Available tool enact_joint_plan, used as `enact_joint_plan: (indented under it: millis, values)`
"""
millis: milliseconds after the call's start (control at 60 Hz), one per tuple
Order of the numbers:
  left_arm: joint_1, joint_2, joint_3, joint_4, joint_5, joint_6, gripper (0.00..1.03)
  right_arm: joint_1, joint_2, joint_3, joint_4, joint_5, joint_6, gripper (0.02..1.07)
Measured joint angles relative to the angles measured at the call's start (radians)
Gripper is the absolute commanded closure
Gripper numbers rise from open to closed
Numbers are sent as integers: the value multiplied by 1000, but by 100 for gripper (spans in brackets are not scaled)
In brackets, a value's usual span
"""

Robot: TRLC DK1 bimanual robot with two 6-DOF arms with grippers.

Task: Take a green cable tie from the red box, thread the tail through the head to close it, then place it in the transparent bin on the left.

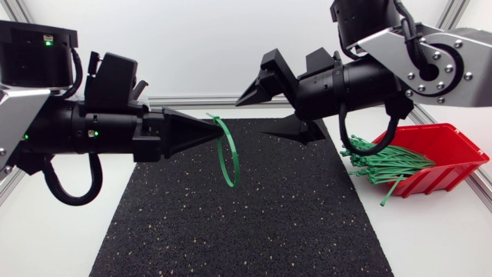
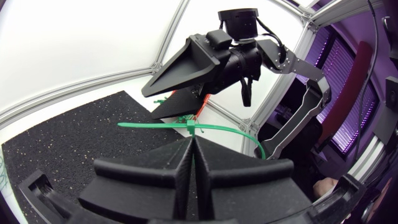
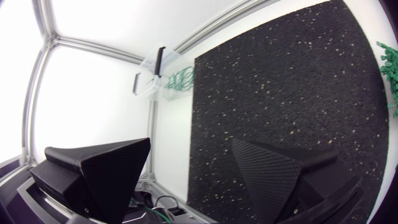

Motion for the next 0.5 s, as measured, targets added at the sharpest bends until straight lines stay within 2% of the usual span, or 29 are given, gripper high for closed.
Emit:
enact_joint_plan:
  millis: [183,367,500]
  values:
    - [-34,-1,27,-108,-146,64,100,30,3,16,-105,257,-152,7]
    - [-37,-5,71,-185,-307,116,100,75,1,18,-122,565,-296,7]
    - [-28,-10,91,-209,-435,146,100,86,-23,-4,-124,688,-370,7]
